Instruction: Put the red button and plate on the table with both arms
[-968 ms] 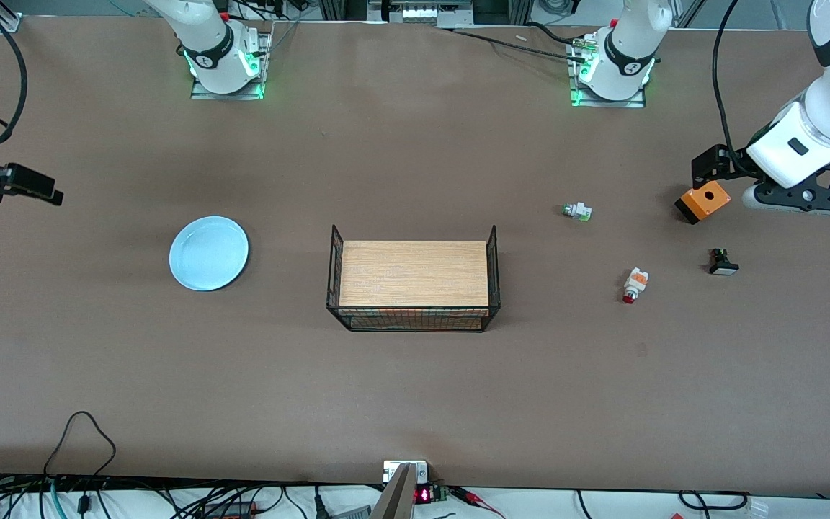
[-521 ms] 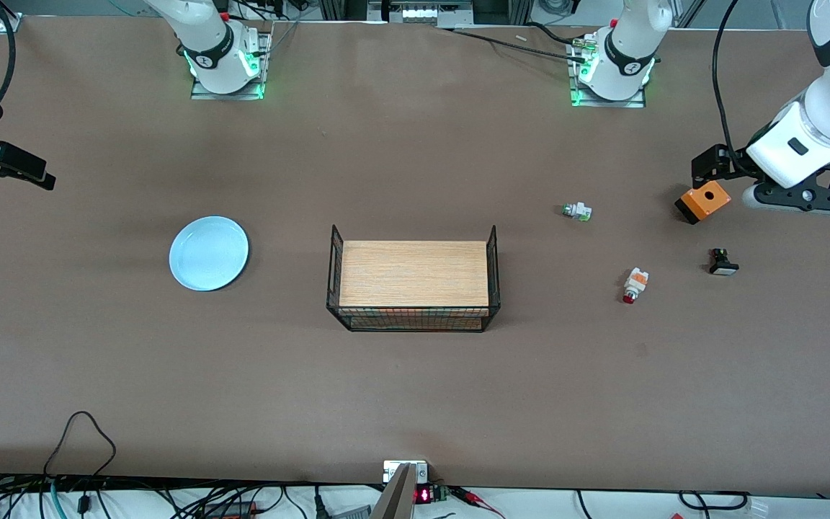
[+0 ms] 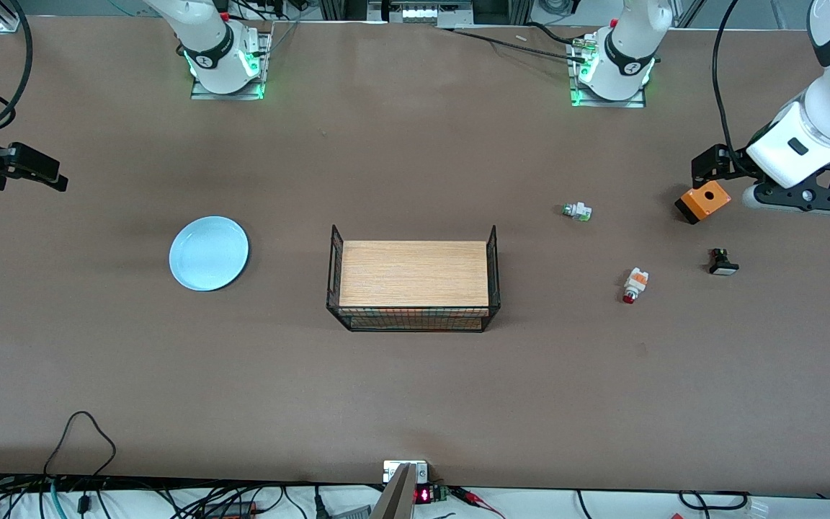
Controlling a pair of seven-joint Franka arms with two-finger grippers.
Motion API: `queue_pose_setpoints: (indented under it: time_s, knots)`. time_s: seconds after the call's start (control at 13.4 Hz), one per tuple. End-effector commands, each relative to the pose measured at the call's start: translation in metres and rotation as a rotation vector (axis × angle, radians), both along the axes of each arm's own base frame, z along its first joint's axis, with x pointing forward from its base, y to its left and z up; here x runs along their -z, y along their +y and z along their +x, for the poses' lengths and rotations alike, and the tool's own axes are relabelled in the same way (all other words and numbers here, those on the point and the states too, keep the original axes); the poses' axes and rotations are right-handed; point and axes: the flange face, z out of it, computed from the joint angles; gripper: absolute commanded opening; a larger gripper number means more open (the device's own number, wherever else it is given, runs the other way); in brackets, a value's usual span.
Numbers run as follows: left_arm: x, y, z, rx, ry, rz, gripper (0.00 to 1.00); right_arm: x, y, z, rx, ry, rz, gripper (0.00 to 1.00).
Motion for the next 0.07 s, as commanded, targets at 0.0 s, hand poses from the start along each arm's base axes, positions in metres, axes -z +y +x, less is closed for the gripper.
queue_pose_setpoints:
  time_s: [0.0]
  knots:
    - [-0.0072, 0.0006, 0.001, 0.009, 0.005, -0.008, 1.0, -0.0008, 0.0042, 0.0, 0.0, -0.004, -0.013, 1.0]
